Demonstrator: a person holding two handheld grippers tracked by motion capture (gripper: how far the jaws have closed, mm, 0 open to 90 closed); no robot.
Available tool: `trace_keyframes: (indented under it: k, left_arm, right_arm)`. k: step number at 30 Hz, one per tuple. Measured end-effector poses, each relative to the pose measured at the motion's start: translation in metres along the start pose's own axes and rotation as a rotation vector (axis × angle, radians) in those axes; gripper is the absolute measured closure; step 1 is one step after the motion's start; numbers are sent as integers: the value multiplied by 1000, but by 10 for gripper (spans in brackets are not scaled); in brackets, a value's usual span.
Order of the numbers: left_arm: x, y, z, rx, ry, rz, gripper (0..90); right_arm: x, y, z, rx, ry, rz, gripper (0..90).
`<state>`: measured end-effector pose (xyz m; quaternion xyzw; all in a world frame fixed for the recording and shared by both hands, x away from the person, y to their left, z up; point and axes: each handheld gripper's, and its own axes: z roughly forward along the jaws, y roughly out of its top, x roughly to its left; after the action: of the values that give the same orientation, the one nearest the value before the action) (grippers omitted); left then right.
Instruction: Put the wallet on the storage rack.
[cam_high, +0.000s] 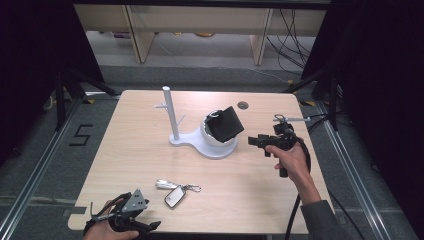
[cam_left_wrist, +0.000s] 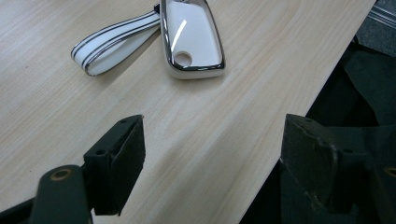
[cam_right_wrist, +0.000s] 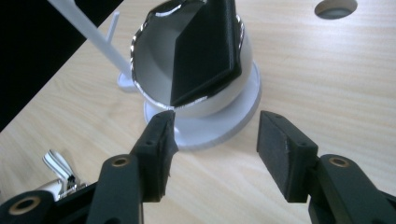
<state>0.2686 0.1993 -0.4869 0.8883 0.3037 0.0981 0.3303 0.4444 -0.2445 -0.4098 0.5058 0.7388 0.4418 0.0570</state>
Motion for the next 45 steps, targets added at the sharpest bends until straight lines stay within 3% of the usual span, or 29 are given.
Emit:
trace_keyframes:
  k: [3, 4, 5, 6, 7, 10, 11, 13, 15, 18, 25, 28, 31, 32, 36, 37, 40, 44, 45]
  left_arm:
    - [1, -1, -1, 5, 5, -1, 215]
    - [1, 0, -1, 3, 0, 3, 215]
    - [2, 0, -1, 3, 0, 5, 215]
    - [1, -1, -1, 2, 0, -5, 215]
    - [2, 0, -1, 4, 10, 7, 215]
    - [2, 0, -1, -6, 13, -4, 214]
    - [2, 1, -2, -15, -6, -6, 208]
    - [3, 2, -2, -15, -3, 11, 171]
    - [2, 3, -1, -23, 2, 0, 177]
    - [3, 5, -1, -12, 11, 20, 174]
    - [6, 13, 2, -23, 21, 31, 168]
    - [8, 19, 5, -19, 27, 37, 168]
    - [9, 23, 7, -21, 16, 35, 169]
    - [10, 25, 7, -17, 29, 53, 169]
    - [14, 32, 11, -28, 30, 34, 169]
    - [15, 33, 11, -28, 35, 43, 169]
    - [17, 39, 11, -43, 53, 66, 174]
    - [19, 47, 13, -53, 45, 77, 176]
    - [21, 49, 14, -46, 52, 86, 178]
  right_arm:
    - [6, -10, -3, -5, 22, 24, 452]
    - [5, -14, -3, -12, 21, 7, 442]
    - [8, -18, -4, -6, 26, 29, 433]
    - [7, -22, -4, -8, 26, 1, 428]
    - [8, -27, -3, -5, 19, 3, 420]
    - [8, -38, -4, -9, 12, -19, 410]
    - [9, -43, -4, -12, 7, -21, 409]
    - [11, -55, -2, 8, -8, -40, 402]
    - [14, -66, 0, 29, -17, -15, 401]
    - [17, -80, 4, 53, -27, -70, 388]
    - [29, -98, 1, 40, -62, -108, 370]
    - [31, -107, 1, 53, -50, -130, 358]
    - [31, -117, 1, 73, -53, -122, 347]
    - [31, -119, 1, 78, -45, -110, 346]
    - [32, -125, 0, 86, -70, -127, 334]
    - [33, -127, 1, 82, -62, -116, 332]
    - [37, -131, -1, 80, -70, -144, 328]
    - [40, -135, -2, 89, -75, -165, 327]
    - [43, -137, -3, 96, -81, -134, 327]
